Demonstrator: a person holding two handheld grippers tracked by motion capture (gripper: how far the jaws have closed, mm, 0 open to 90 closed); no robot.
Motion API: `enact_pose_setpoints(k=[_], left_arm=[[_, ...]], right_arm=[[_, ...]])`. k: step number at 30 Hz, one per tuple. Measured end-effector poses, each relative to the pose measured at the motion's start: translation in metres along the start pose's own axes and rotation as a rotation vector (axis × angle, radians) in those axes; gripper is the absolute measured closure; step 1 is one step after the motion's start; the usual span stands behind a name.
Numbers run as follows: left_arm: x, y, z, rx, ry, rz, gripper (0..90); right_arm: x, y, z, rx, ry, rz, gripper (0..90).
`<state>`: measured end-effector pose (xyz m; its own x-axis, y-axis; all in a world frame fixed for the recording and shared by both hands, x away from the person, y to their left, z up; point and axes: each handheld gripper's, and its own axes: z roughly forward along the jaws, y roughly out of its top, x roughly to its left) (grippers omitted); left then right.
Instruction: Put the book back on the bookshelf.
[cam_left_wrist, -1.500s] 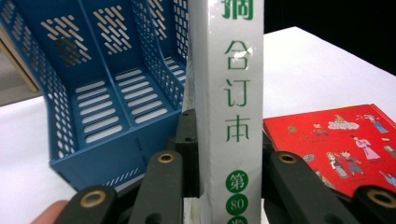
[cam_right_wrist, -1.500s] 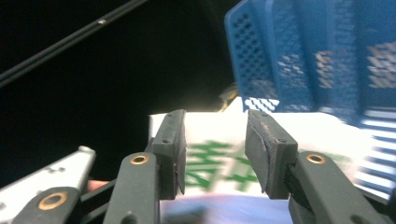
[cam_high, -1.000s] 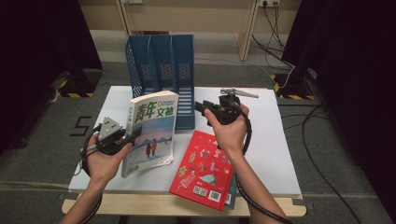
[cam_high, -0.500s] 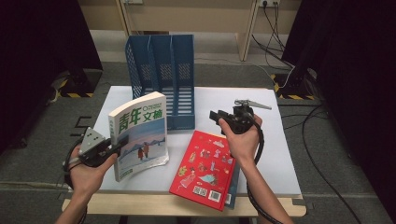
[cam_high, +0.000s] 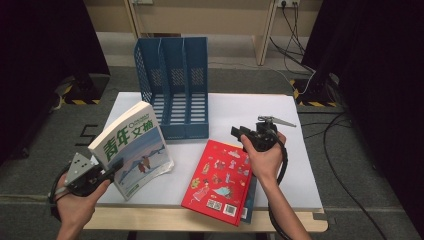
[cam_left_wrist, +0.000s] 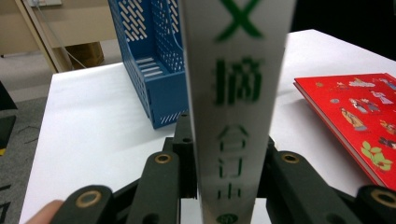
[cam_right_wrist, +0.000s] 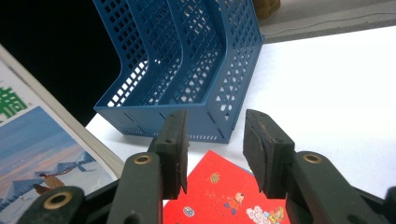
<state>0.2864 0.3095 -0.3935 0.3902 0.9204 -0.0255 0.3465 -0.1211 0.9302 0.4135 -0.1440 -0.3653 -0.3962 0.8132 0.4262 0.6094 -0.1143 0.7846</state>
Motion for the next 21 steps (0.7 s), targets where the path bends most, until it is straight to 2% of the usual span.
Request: enact_pose_setpoints(k=[3,7,9,10,12,13,19,21], left_arm=[[0.000,-0.006,-0.007,-0.019,0.001,-0.002,71.6],[-0.003,-0.006,-0.009,-0.041,0.023,0.029,70.4],[-0.003,-0.004,-0.009,-0.063,0.024,0.017,70.2],[-0.001,-0.001,-0.010,-0.101,0.023,-0.004,69.8],[-0.001,0.001,-0.010,-0.116,0.028,0.001,68.4],[-0.001,0.006,-0.011,-0.150,0.037,-0.003,67.3],[0.003,0.013,-0.008,-0.163,0.056,-0.006,64.8],[0.007,0.013,-0.007,-0.169,0.053,-0.023,66.5]], right_arm=[[-0.002,-0.002,0.001,0.001,-0.002,-0.001,60.6],[-0.002,-0.004,0.001,0.005,-0.001,0.009,60.6],[-0.002,-0.004,0.001,0.003,0.000,0.001,60.6],[-0.002,-0.005,0.001,0.004,0.000,0.001,60.6],[-0.003,-0.005,0.002,0.004,0.001,0.007,60.5],[-0.003,-0.005,0.002,0.004,-0.001,0.008,60.5],[-0.004,-0.006,0.000,0.002,0.000,0.012,60.4],[-0.006,-0.007,0.001,0.005,-0.003,0.014,60.4]])
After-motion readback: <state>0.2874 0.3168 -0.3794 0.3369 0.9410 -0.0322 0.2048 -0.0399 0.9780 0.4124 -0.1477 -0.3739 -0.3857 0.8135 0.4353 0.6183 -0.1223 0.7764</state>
